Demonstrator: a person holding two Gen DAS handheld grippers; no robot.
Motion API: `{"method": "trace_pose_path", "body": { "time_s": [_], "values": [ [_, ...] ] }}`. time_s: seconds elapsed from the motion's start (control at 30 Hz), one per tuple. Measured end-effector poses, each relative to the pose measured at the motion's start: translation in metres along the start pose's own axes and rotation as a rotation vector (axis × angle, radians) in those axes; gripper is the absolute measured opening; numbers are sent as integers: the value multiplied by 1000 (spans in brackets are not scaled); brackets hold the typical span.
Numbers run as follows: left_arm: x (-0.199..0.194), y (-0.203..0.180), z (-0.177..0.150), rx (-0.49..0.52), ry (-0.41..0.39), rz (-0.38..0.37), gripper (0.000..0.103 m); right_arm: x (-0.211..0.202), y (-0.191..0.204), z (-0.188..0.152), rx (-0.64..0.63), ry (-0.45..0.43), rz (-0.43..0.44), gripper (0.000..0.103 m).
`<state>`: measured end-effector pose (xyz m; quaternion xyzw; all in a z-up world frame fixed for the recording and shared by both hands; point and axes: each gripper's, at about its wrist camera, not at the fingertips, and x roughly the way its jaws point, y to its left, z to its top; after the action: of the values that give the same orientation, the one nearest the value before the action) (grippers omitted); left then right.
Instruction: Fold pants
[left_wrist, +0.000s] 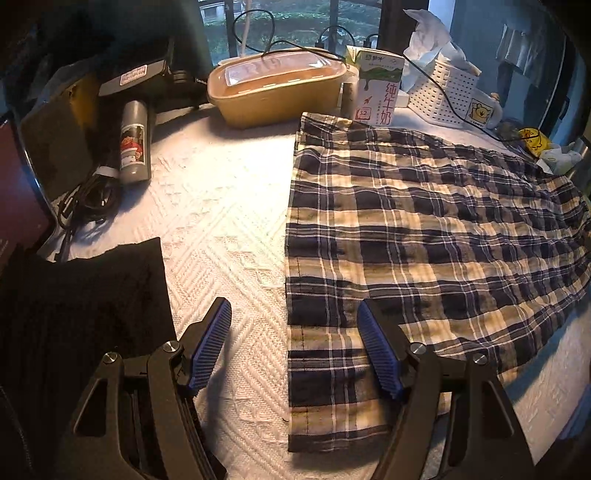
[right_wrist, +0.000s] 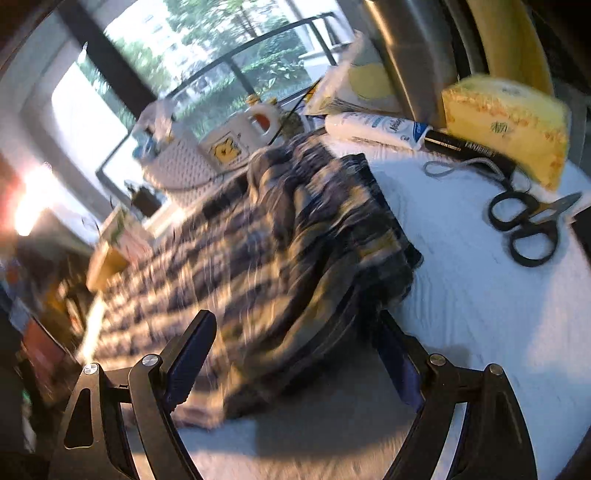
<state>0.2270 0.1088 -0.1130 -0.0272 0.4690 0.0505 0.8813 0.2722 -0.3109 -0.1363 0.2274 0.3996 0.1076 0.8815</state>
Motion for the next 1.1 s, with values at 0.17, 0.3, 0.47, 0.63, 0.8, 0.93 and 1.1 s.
{"method": "trace_pose_path", "body": {
  "time_s": [0.17, 0.3, 0.47, 0.63, 0.8, 0.93, 1.1],
  "values": [
    [-2, -3, 6, -1, 2, 17, 72, 14, -10, 22, 70, -41, 59, 86],
    [-8, -11, 13, 11, -10, 19, 71, 31, -11, 36, 81, -27, 35, 34],
    [-13, -20, 19, 27, -21, 17, 71, 32, -19, 42, 90, -22, 82, 17],
    [-18, -29, 22, 53, -32, -2, 72, 10, -29, 53, 50, -77, 43, 15],
    [-23, -33, 21, 64, -52, -36, 72, -16, -41, 70, 42, -137, -15, 15],
    [-22, -25, 19, 50, -60, -56, 71, -29, -21, 74, -19, -159, -42, 15],
    [-26, -10, 16, 28, -84, -79, 72, -39, 23, 77, -107, -185, -31, 15]
  ]
}}
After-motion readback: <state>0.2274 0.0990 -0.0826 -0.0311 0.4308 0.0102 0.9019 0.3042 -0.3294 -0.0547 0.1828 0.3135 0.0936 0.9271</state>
